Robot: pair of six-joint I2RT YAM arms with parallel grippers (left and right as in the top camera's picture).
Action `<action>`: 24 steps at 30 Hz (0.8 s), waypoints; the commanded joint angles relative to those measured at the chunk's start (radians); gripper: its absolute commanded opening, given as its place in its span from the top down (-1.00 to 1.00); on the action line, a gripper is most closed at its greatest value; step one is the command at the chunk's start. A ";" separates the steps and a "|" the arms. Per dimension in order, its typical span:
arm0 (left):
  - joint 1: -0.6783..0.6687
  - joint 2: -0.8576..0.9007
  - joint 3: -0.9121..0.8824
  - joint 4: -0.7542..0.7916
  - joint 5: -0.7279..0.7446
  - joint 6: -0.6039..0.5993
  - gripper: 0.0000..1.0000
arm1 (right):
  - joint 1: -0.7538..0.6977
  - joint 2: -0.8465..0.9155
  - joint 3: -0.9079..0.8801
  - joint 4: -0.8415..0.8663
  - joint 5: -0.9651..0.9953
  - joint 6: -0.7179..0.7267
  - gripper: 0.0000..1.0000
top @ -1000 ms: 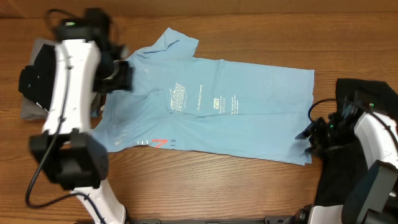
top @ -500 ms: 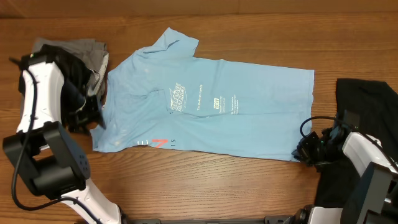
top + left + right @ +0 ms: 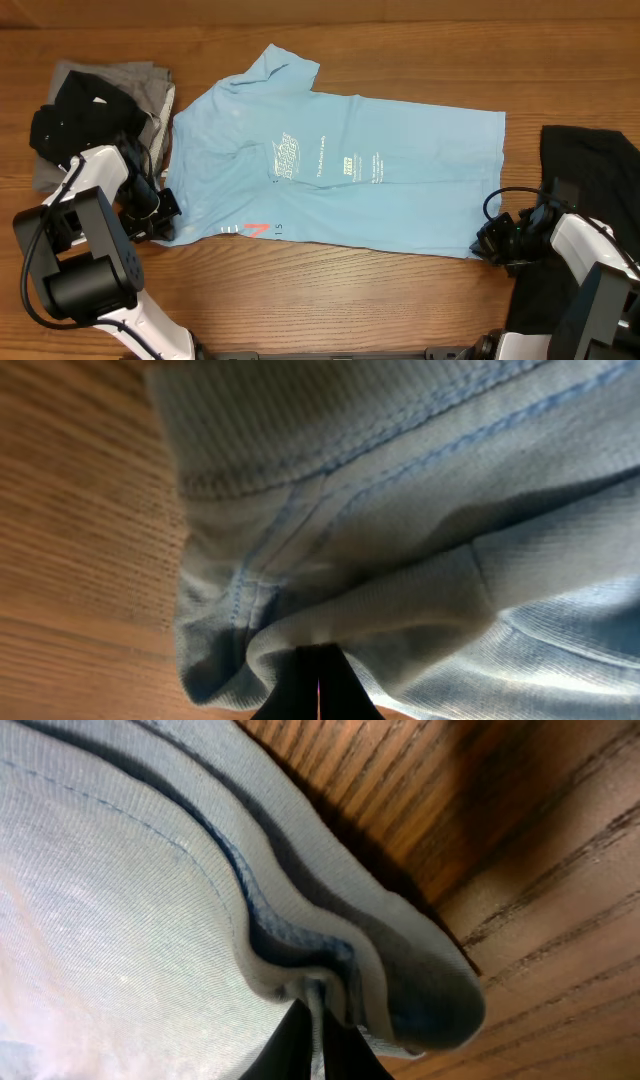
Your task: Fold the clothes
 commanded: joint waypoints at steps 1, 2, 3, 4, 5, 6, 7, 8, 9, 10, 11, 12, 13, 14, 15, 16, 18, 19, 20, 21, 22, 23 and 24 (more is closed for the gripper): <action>0.000 0.019 -0.074 0.037 -0.162 -0.106 0.91 | 0.005 0.033 -0.042 -0.001 0.063 0.005 0.85; 0.000 0.017 -0.089 0.029 -0.227 -0.124 0.91 | 0.005 0.033 -0.042 -0.003 0.063 0.005 0.85; 0.000 0.012 -0.101 0.014 -0.277 -0.145 0.91 | 0.005 0.033 -0.042 -0.008 0.063 0.005 0.85; 0.002 0.003 -0.112 0.003 -0.307 -0.175 0.91 | 0.005 0.033 -0.039 -0.013 0.064 0.004 0.85; 0.004 -0.008 -0.118 -0.002 -0.307 -0.184 0.91 | 0.005 0.033 -0.037 -0.017 0.068 0.004 0.85; 0.013 -0.034 -0.122 -0.013 -0.308 -0.192 0.91 | 0.005 0.033 -0.034 -0.021 0.075 0.004 0.85; 0.021 -0.060 -0.122 -0.019 -0.309 -0.193 0.91 | 0.005 0.033 -0.032 -0.024 0.080 0.000 0.85; 0.027 -0.085 -0.122 -0.025 -0.315 -0.193 0.91 | 0.005 0.033 -0.031 -0.027 0.083 -0.001 0.85; 0.033 -0.122 -0.122 -0.034 -0.328 -0.195 0.91 | 0.005 0.033 -0.030 -0.032 0.090 -0.003 0.85; 0.040 -0.165 -0.122 -0.036 -0.328 -0.194 0.91 | 0.004 0.033 -0.030 -0.033 0.090 -0.003 0.85; 0.047 -0.217 -0.122 -0.039 -0.329 -0.194 0.91 | 0.005 0.033 -0.030 -0.036 0.090 -0.003 0.85; 0.058 -0.289 -0.122 -0.042 -0.330 -0.194 0.91 | 0.004 0.033 -0.030 -0.037 0.090 -0.003 0.85; 0.063 -0.323 -0.122 -0.043 -0.329 -0.194 0.91 | 0.004 0.033 -0.030 -0.038 0.090 -0.003 0.85; 0.073 -0.389 -0.122 -0.043 -0.330 -0.193 0.92 | 0.004 0.033 -0.030 -0.039 0.090 -0.003 0.85; 0.082 -0.438 -0.122 -0.042 -0.330 -0.193 0.91 | 0.005 0.033 -0.030 -0.040 0.090 -0.003 0.85; 0.092 -0.487 -0.122 -0.041 -0.329 -0.193 0.92 | 0.004 0.033 -0.030 -0.040 0.090 -0.008 0.85; 0.107 -0.591 -0.122 -0.041 -0.329 -0.180 0.88 | 0.004 0.033 -0.024 -0.045 0.090 -0.029 0.85; 0.109 -0.633 -0.122 -0.041 -0.322 -0.172 0.88 | 0.004 0.033 -0.016 -0.053 0.089 -0.036 0.85; 0.109 -0.661 -0.122 -0.042 -0.290 -0.156 0.88 | 0.004 0.033 -0.005 -0.062 0.086 -0.046 0.85; 0.109 -0.684 -0.122 -0.042 -0.244 -0.127 0.88 | 0.004 0.031 0.013 -0.078 0.080 -0.078 0.85; 0.107 -0.705 -0.122 -0.045 -0.187 -0.091 0.89 | 0.005 0.025 0.035 -0.101 0.081 -0.101 0.87; 0.106 -0.718 -0.122 -0.049 -0.143 -0.068 0.89 | 0.004 0.016 0.058 -0.126 0.081 -0.113 0.88; 0.102 -0.729 -0.122 -0.052 -0.095 -0.038 0.88 | 0.005 0.004 0.080 -0.150 0.077 -0.126 0.88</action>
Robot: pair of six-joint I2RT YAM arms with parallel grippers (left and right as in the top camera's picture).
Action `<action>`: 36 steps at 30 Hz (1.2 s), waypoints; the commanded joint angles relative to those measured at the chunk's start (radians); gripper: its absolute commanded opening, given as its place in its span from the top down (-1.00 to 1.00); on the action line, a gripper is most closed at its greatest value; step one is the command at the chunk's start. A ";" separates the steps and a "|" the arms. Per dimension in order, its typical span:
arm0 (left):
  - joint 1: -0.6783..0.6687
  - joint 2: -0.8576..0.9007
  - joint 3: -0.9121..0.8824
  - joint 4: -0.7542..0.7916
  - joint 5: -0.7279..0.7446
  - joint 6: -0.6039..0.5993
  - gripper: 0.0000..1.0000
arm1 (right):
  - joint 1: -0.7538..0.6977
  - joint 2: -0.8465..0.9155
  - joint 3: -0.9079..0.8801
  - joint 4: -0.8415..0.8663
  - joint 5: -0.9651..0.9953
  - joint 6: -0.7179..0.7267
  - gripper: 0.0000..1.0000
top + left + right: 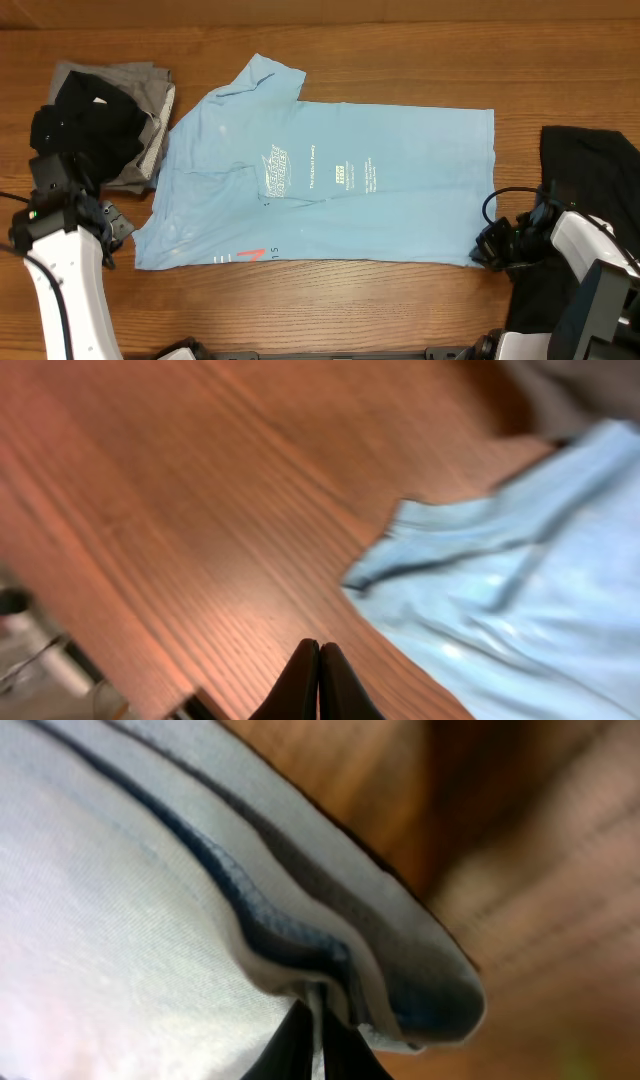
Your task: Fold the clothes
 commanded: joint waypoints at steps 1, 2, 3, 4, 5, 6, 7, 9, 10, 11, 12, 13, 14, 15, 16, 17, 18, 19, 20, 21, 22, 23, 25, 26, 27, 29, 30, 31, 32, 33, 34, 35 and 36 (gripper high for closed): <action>-0.007 -0.044 0.005 -0.008 0.190 0.124 0.88 | 0.004 -0.018 0.080 -0.066 0.044 -0.084 0.88; -0.011 -0.047 0.005 -0.008 0.211 0.145 0.88 | 0.004 -0.031 0.096 -0.083 0.038 -0.084 0.91; -0.017 -0.048 0.005 -0.008 0.227 0.161 0.88 | 0.004 -0.045 0.106 -0.097 0.021 -0.084 0.92; -0.024 -0.048 0.005 -0.008 0.238 0.168 0.87 | 0.004 -0.051 0.108 -0.100 0.005 -0.084 0.92; -0.030 -0.049 0.005 -0.008 0.245 0.174 0.85 | 0.004 -0.058 0.107 -0.100 -0.018 -0.084 0.92; -0.036 -0.049 0.005 -0.008 0.251 0.180 0.84 | 0.004 -0.058 0.107 -0.100 -0.032 -0.084 0.92; -0.042 -0.049 0.005 -0.008 0.259 0.185 0.83 | 0.005 -0.058 0.105 -0.095 -0.034 -0.079 0.92; -0.053 -0.049 0.005 -0.005 0.279 0.208 0.82 | 0.006 -0.056 0.095 -0.068 -0.012 -0.069 0.92; -0.062 -0.049 0.005 -0.004 0.289 0.217 0.81 | 0.006 -0.054 0.079 -0.035 0.026 -0.035 0.92; -0.071 -0.050 0.005 -0.003 0.293 0.223 0.80 | 0.006 -0.054 0.068 -0.016 0.047 -0.010 0.92; -0.085 -0.050 0.005 -0.003 0.291 0.228 0.79 | 0.006 -0.054 0.044 0.010 0.074 0.011 0.92; -0.100 -0.050 0.005 -0.005 0.287 0.229 0.78 | 0.005 -0.054 0.024 0.007 0.115 0.042 0.92; -0.113 -0.050 0.005 -0.010 0.287 0.229 0.77 | -0.003 -0.054 0.013 -0.025 0.169 0.065 0.92; -0.117 -0.050 0.005 -0.013 0.287 0.230 0.77 | -0.010 -0.055 0.013 -0.056 0.200 0.068 0.92; -0.121 -0.050 0.005 -0.017 0.288 0.229 0.76 | -0.019 -0.058 0.014 -0.097 0.235 0.068 0.92; -0.121 -0.050 0.005 -0.019 0.288 0.229 0.76 | -0.026 -0.061 0.014 -0.114 0.257 0.067 0.92; -0.121 -0.050 0.005 -0.019 0.288 0.229 0.75 | -0.032 -0.067 0.014 -0.138 0.282 0.067 0.92; -0.121 -0.050 0.005 -0.018 0.288 0.230 0.74 | -0.034 -0.071 0.014 -0.146 0.278 0.071 0.92; -0.121 -0.050 0.005 -0.015 0.288 0.230 0.74 | -0.034 -0.076 0.014 -0.149 0.262 0.071 0.92; -0.121 -0.050 0.005 -0.013 0.288 0.230 0.71 | -0.034 -0.082 0.014 -0.152 0.259 0.071 0.87; -0.121 -0.050 0.005 -0.011 0.288 0.230 0.68 | -0.034 -0.086 0.014 -0.152 0.258 0.071 0.73; -0.121 -0.050 0.005 -0.009 0.288 0.230 0.66 | -0.034 -0.088 0.015 -0.150 0.258 0.072 0.51; -0.122 -0.050 0.005 -0.003 0.303 0.235 0.59 | -0.034 -0.088 0.021 -0.136 0.257 0.085 0.27; -0.130 -0.050 0.005 0.008 0.357 0.270 0.53 | -0.036 -0.089 0.033 -0.117 0.238 0.084 0.23; -0.138 -0.050 0.007 0.017 0.394 0.296 0.50 | -0.036 -0.091 0.042 -0.111 0.219 0.069 0.23; -0.169 -0.050 0.017 0.044 0.470 0.356 0.35 | -0.036 -0.107 0.083 -0.108 0.163 0.028 0.22; -0.189 -0.049 0.024 0.055 0.492 0.385 0.26 | -0.036 -0.118 0.107 -0.116 0.148 0.023 0.20; -0.227 -0.046 0.040 0.072 0.511 0.417 0.11 | -0.036 -0.137 0.146 -0.132 0.134 0.020 0.16; -0.250 -0.042 0.051 0.080 0.512 0.423 0.03 | -0.036 -0.148 0.171 -0.143 0.121 0.008 0.14; -0.291 -0.029 0.076 0.097 0.510 0.440 -0.11 | -0.036 -0.170 0.225 -0.164 0.096 -0.016 0.09; -0.319 -0.016 0.097 0.106 0.509 0.452 -0.14 | -0.036 -0.182 0.258 -0.179 0.081 -0.028 0.05; -0.348 0.005 0.123 0.117 0.505 0.460 -0.19 | -0.036 -0.196 0.309 -0.200 0.061 -0.039 -0.02; -0.377 0.033 0.152 0.134 0.506 0.470 -0.22 | -0.036 -0.207 0.361 -0.216 0.030 -0.062 -0.07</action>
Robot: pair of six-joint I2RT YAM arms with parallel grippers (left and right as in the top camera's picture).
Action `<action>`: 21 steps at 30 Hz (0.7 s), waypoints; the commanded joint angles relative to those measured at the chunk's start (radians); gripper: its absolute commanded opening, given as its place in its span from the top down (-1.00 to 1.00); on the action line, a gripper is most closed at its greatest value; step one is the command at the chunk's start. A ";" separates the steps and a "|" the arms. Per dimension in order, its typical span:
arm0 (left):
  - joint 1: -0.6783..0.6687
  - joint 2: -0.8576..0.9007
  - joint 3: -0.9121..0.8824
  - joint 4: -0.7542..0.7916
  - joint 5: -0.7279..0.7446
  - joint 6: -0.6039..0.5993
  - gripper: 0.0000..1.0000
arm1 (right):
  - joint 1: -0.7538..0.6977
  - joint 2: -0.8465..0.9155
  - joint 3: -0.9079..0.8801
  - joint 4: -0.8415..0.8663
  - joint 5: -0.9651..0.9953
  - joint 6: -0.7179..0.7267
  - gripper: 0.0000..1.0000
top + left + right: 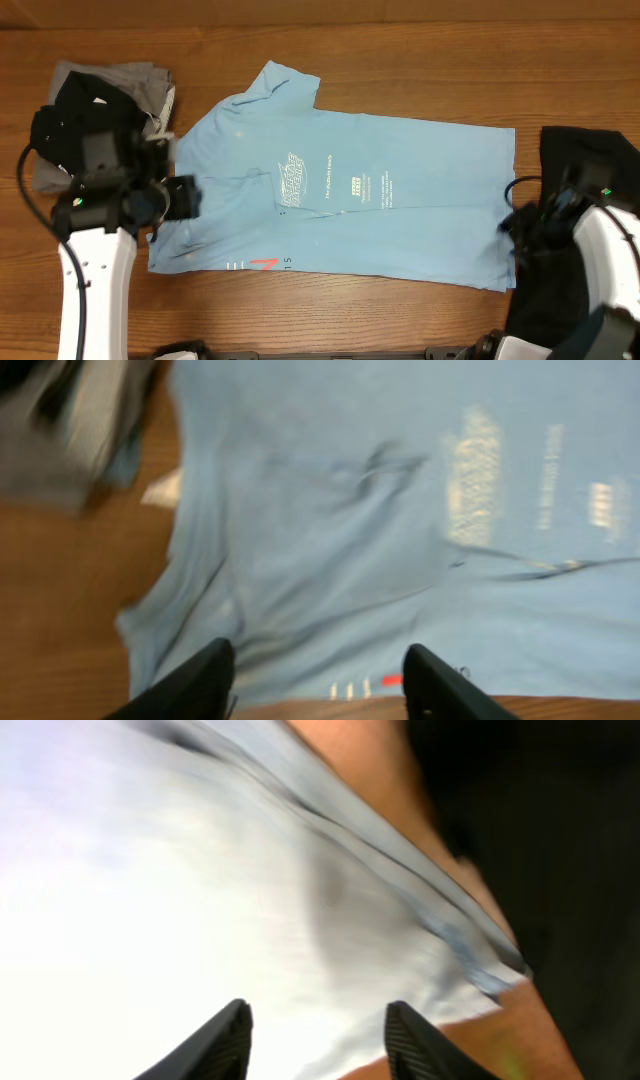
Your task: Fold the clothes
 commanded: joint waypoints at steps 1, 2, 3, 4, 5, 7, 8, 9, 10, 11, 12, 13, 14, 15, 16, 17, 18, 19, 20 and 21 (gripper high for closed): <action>-0.108 0.082 0.132 0.048 0.053 0.100 -0.29 | -0.002 -0.073 0.182 -0.031 -0.117 -0.083 -0.09; -0.157 0.160 0.203 0.069 0.045 0.117 -0.31 | -0.002 -0.077 0.257 -0.050 -0.171 -0.119 -0.16; -0.188 0.229 0.264 0.085 0.042 0.117 -0.33 | -0.001 -0.077 0.296 -0.057 -0.202 -0.145 -0.20; -0.206 0.280 0.309 0.091 0.042 0.117 -0.35 | 0.000 -0.077 0.314 -0.059 -0.215 -0.152 -0.25; -0.227 0.345 0.369 0.095 0.041 0.121 -0.36 | 0.004 -0.077 0.340 -0.064 -0.232 -0.158 -0.26; -0.261 0.499 0.512 0.097 0.025 0.131 -0.39 | 0.011 -0.077 0.359 -0.063 -0.254 -0.158 -0.28; -0.272 0.568 0.576 0.097 0.017 0.136 -0.39 | 0.014 -0.077 0.359 -0.061 -0.263 -0.158 -0.30; -0.282 0.638 0.642 0.097 0.013 0.143 -0.39 | 0.017 -0.077 0.359 -0.061 -0.265 -0.158 -0.32; -0.290 0.713 0.713 0.100 0.002 0.151 -0.40 | 0.019 -0.076 0.359 -0.061 -0.265 -0.158 -0.31; -0.297 0.782 0.773 0.106 -0.027 0.151 -0.42 | 0.019 -0.076 0.359 -0.061 -0.264 -0.158 -0.31; -0.299 0.831 0.813 0.117 -0.051 0.152 -0.47 | 0.019 -0.076 0.359 -0.061 -0.264 -0.158 -0.32; -0.303 0.901 0.863 0.143 -0.077 0.157 -0.53 | 0.019 -0.076 0.359 -0.062 -0.265 -0.158 -0.32; -0.304 0.935 0.884 0.156 -0.082 0.161 -0.55 | 0.019 -0.076 0.359 -0.062 -0.264 -0.158 -0.32; -0.306 0.997 0.916 0.186 -0.084 0.169 -0.54 | 0.019 -0.076 0.359 -0.061 -0.264 -0.158 -0.32; -0.306 1.026 0.925 0.207 -0.084 0.169 -0.54 | 0.019 -0.076 0.359 -0.061 -0.264 -0.158 -0.32; -0.306 1.073 0.929 0.247 -0.087 0.174 -0.50 | 0.019 -0.076 0.359 -0.061 -0.257 -0.158 -0.32; -0.306 1.097 0.929 0.272 -0.088 0.177 -0.44 | 0.019 -0.076 0.359 -0.061 -0.251 -0.158 -0.32; -0.306 1.124 0.929 0.301 -0.088 0.177 -0.41 | 0.019 -0.076 0.359 -0.062 -0.245 -0.158 -0.32; -0.306 1.152 0.929 0.333 -0.087 0.177 -0.40 | 0.019 -0.076 0.359 -0.062 -0.242 -0.158 -0.32; -0.306 1.178 0.929 0.365 -0.088 0.177 -0.33 | 0.019 -0.076 0.359 -0.064 -0.237 -0.158 -0.33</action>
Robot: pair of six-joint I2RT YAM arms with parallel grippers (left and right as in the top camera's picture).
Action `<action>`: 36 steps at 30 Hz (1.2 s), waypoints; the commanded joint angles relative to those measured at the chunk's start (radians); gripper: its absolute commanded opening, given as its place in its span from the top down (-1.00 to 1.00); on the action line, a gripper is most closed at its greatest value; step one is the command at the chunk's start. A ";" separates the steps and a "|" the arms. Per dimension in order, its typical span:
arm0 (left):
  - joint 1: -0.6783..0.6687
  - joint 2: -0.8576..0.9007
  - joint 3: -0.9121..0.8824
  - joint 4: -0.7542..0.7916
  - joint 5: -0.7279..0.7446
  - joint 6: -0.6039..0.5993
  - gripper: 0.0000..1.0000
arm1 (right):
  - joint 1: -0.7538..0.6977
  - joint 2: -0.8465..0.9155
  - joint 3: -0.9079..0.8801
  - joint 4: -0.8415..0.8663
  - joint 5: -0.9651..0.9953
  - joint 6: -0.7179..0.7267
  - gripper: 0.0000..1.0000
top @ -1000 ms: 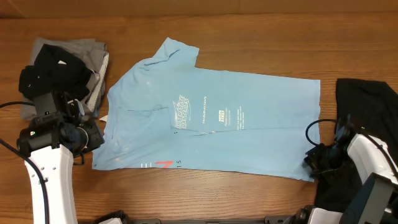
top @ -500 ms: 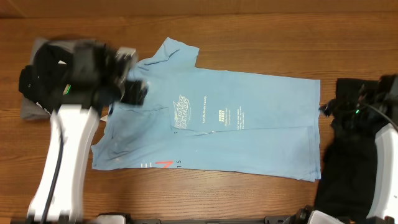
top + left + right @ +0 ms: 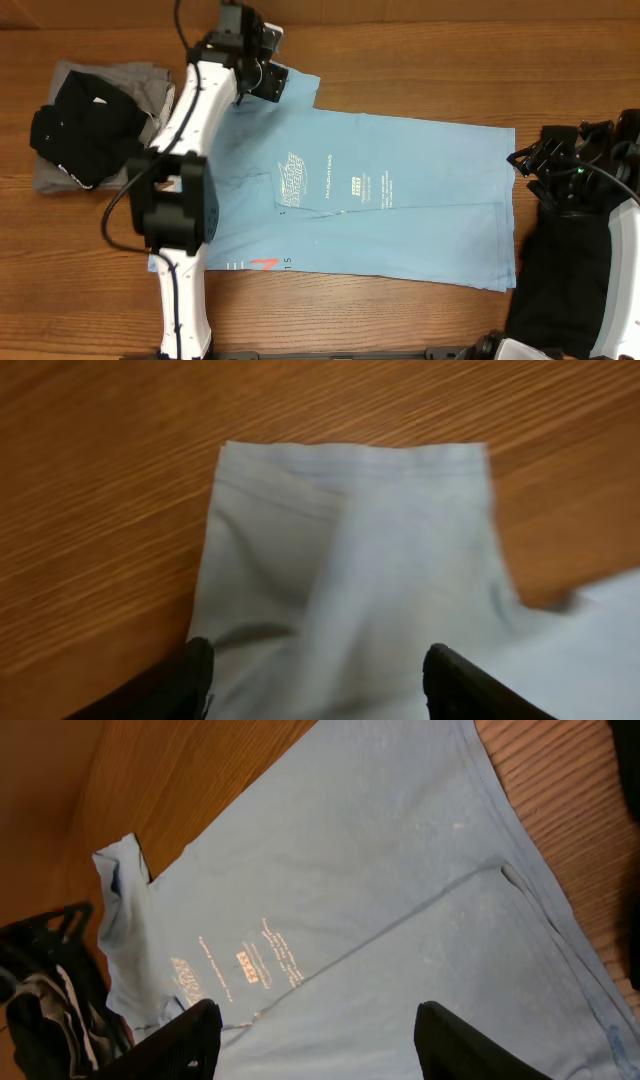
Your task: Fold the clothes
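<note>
A light blue T-shirt [image 3: 380, 200] with a printed chest lies spread flat across the middle of the wooden table. My left gripper [image 3: 266, 82] hovers open over the shirt's far sleeve [image 3: 350, 550], one finger to each side of it [image 3: 318, 690]. My right gripper [image 3: 522, 160] hangs open above the table beside the shirt's far right corner. In its own view [image 3: 322, 1042] the shirt body [image 3: 350, 890] lies well below, and nothing is between the fingers.
A pile of black and grey clothes [image 3: 90, 115] sits at the far left of the table. A black garment [image 3: 575, 260] lies at the right edge, under my right arm. Bare wood [image 3: 420, 60] runs along the far side.
My left gripper has moved from the shirt's left side to its far sleeve. The right gripper has moved from the near right corner to the far right corner, higher up. The shirt lies unchanged.
First both grippers were shut on the shirt's near corners, left and right. Then the left one stood shut off the shirt while the right still held its corner. Later both were open over the flattened shirt, and now they stand open at its far side.
</note>
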 commanded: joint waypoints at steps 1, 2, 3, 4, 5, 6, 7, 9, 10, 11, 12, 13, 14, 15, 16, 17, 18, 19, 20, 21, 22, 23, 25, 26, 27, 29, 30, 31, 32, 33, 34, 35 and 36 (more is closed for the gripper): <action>-0.004 0.088 0.027 0.076 -0.020 0.024 -0.30 | 0.006 -0.006 0.018 0.002 0.013 -0.011 -0.32; -0.005 0.098 0.027 0.090 -0.021 0.024 -0.27 | 0.006 -0.006 0.018 0.002 0.018 -0.012 -0.33; -0.006 0.112 0.027 0.109 -0.024 0.024 -0.22 | 0.006 -0.006 0.018 0.000 0.025 -0.011 -0.32; -0.006 0.122 0.027 0.127 -0.034 0.024 -0.19 | 0.006 -0.006 0.018 -0.002 0.029 -0.012 -0.33; -0.006 0.135 0.027 0.145 -0.045 0.024 -0.18 | 0.006 -0.006 0.018 -0.003 0.032 -0.012 -0.33; -0.006 0.138 0.027 0.155 -0.047 0.024 -0.16 | 0.006 -0.006 0.018 -0.005 0.038 -0.012 -0.32; -0.006 0.145 0.027 0.170 -0.047 0.024 -0.12 | 0.006 -0.006 0.018 -0.008 0.044 -0.012 -0.32; -0.006 0.146 0.027 0.190 -0.050 0.024 -0.08 | 0.006 -0.006 0.018 -0.010 0.051 -0.012 -0.31; -0.006 0.146 0.027 0.201 -0.062 0.024 -0.03 | 0.006 -0.006 0.018 -0.010 0.051 -0.012 -0.31; -0.006 0.146 0.027 0.215 -0.079 0.024 0.01 | 0.006 -0.006 0.018 -0.010 0.051 -0.012 -0.30; -0.006 0.146 0.027 0.225 -0.090 0.024 0.06 | 0.006 -0.006 0.018 -0.010 0.051 -0.012 -0.30; -0.006 0.146 0.027 0.239 -0.101 0.024 0.15 | 0.006 -0.006 0.018 -0.010 0.058 -0.012 -0.30; -0.006 0.146 0.027 0.247 -0.107 0.024 0.21 | 0.006 -0.006 0.018 -0.010 0.066 -0.012 -0.29; -0.006 0.146 0.027 0.251 -0.111 0.024 0.41 | 0.006 -0.006 0.018 -0.010 0.079 -0.012 -0.29; -0.005 0.146 0.027 0.250 -0.119 0.024 0.56 | 0.006 -0.006 0.018 -0.010 0.087 -0.012 -0.30; -0.005 0.146 0.027 0.248 -0.125 0.024 0.69 | 0.006 -0.006 0.018 -0.010 0.092 -0.012 -0.29; -0.005 0.146 0.027 0.244 -0.124 0.024 0.69 | 0.005 -0.006 0.018 -0.010 0.092 -0.012 -0.29; -0.005 0.146 0.027 0.241 -0.124 0.024 0.63 | 0.005 -0.006 0.018 -0.010 0.092 -0.011 -0.29; -0.005 0.146 0.027 0.241 -0.124 0.024 0.29 | 0.006 -0.006 0.018 -0.009 0.092 -0.012 -0.29; -0.005 0.146 0.027 0.241 -0.123 0.024 0.17 | 0.005 -0.006 0.018 -0.009 0.092 -0.012 -0.28; -0.005 0.146 0.027 0.241 -0.121 0.024 0.11 | 0.005 -0.006 0.018 -0.009 0.093 -0.012 -0.28; -0.007 0.146 0.027 0.241 -0.121 0.024 0.02 | 0.005 -0.006 0.018 -0.008 0.094 -0.012 -0.28; -0.010 0.147 0.026 0.240 -0.121 0.024 -0.02 | 0.005 -0.006 0.018 -0.008 0.098 -0.011 -0.27; -0.010 0.148 0.025 0.240 -0.120 0.024 -0.04 | 0.006 -0.006 0.018 -0.009 0.101 -0.011 -0.27; -0.011 0.152 0.024 0.237 -0.113 0.024 -0.07 | 0.005 -0.006 0.018 -0.009 0.105 -0.011 -0.27; -0.012 0.154 0.019 0.235 -0.095 0.024 -0.05 | 0.005 -0.006 0.018 -0.009 0.107 -0.011 -0.25; -0.012 0.154 0.016 0.238 -0.095 0.024 0.06 | 0.005 -0.006 0.018 -0.009 0.107 -0.011 -0.25; -0.012 0.154 0.016 0.238 -0.095 0.024 0.13 | 0.006 -0.006 0.018 -0.008 0.107 -0.011 -0.24; -0.012 0.154 0.016 0.238 -0.095 0.024 0.17 | 0.006 -0.006 0.018 -0.008 0.107 -0.011 -0.24; -0.012 0.154 0.016 0.237 -0.095 0.024 0.30 | 0.005 -0.006 0.018 -0.008 0.107 -0.011 -0.23; -0.012 0.154 0.016 0.237 -0.095 0.024 0.45 | 0.005 -0.006 0.018 -0.006 0.107 -0.011 -0.22; -0.012 0.155 0.016 0.237 -0.094 0.024 0.47 | 0.006 -0.006 0.018 -0.003 0.107 -0.011 -0.22; -0.012 0.156 0.016 0.236 -0.090 0.024 0.46 | 0.005 -0.006 0.018 -0.001 0.107 -0.011 -0.21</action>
